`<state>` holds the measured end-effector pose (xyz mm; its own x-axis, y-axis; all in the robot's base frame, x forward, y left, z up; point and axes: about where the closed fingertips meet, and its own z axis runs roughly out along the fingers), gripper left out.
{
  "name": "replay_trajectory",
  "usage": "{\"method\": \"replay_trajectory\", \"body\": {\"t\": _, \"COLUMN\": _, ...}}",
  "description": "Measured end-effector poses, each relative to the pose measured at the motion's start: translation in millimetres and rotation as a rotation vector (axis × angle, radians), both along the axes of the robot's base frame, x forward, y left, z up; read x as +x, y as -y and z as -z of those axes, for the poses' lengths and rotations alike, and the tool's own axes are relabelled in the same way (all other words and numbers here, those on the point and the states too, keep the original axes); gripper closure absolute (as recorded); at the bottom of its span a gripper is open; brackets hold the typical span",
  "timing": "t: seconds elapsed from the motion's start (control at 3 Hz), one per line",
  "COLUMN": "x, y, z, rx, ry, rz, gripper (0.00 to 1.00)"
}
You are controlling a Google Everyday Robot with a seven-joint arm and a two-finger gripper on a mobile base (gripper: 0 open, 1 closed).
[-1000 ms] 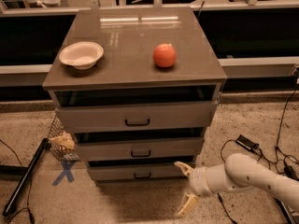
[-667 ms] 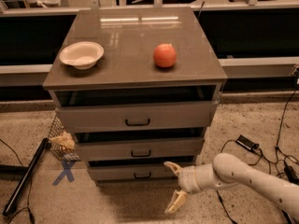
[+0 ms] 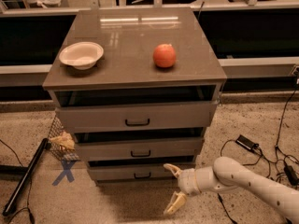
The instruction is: Open bottom drawer
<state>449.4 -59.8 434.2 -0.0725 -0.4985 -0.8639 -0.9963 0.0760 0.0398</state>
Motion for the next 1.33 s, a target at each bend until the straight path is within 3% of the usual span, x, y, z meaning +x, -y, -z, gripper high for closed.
{"method": "replay_trajectory", "body": {"t": 0.67, "x": 57, "y": 28, "z": 65, "rx": -0.167, "ry": 0.110, "rz": 0.021, "gripper": 0.00}}
{"method": "replay_trajectory", "body": {"t": 1.0, "x": 69, "y": 37, "z": 92, "rx": -0.208, "ry": 0.177, "rz": -0.002, "gripper": 0.00}}
{"method": "replay_trajectory", "body": {"t": 1.33, "x": 71, "y": 38, "z": 96, "rx": -0.213, "ry": 0.189, "rz": -0.008, "gripper": 0.00}}
